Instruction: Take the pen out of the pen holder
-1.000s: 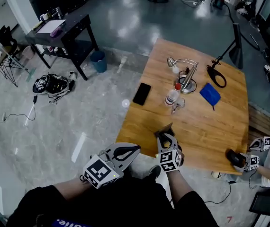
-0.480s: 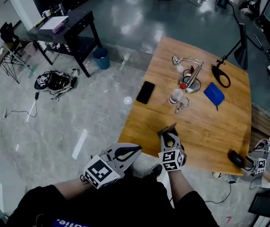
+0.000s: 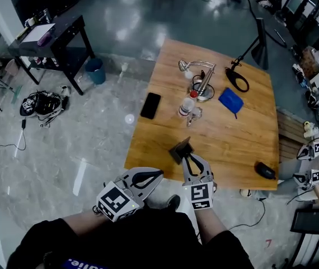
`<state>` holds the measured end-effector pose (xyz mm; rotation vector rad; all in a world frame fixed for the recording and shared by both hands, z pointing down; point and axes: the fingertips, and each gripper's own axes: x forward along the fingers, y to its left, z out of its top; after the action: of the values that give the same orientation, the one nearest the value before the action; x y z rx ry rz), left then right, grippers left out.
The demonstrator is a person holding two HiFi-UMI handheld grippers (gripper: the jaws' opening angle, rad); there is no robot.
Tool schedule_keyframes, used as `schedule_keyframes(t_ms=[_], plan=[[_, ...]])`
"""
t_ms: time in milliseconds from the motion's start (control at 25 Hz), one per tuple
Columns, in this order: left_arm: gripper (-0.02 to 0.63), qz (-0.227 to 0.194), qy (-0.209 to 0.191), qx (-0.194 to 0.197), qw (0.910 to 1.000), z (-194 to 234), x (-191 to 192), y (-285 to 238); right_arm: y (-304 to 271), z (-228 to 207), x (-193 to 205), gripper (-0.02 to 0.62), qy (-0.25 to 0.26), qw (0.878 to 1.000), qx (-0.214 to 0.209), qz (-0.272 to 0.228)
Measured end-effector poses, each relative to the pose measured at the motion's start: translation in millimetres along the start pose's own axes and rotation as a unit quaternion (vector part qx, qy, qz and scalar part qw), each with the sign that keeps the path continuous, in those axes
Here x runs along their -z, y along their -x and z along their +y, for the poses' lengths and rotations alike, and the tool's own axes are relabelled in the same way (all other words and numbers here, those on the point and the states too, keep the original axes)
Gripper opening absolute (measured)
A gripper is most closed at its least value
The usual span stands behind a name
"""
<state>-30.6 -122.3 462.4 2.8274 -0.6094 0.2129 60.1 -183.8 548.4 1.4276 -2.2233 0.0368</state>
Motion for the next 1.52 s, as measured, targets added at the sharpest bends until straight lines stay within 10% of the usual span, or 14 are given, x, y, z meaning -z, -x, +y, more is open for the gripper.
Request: schedule_keyframes(t_ms=[640, 1520], plan=[[0.009, -0.036, -0.043, 0.023, 0.9981, -65, -45, -50, 147, -13, -90, 0.063, -0.054, 0.984, -0.074, -0.153], [0.009, -0.024, -0.053, 0.021, 0.9981, -76, -39, -55, 148, -12, -88, 0.063, -0.058, 0.981, -0.097, -0.158]])
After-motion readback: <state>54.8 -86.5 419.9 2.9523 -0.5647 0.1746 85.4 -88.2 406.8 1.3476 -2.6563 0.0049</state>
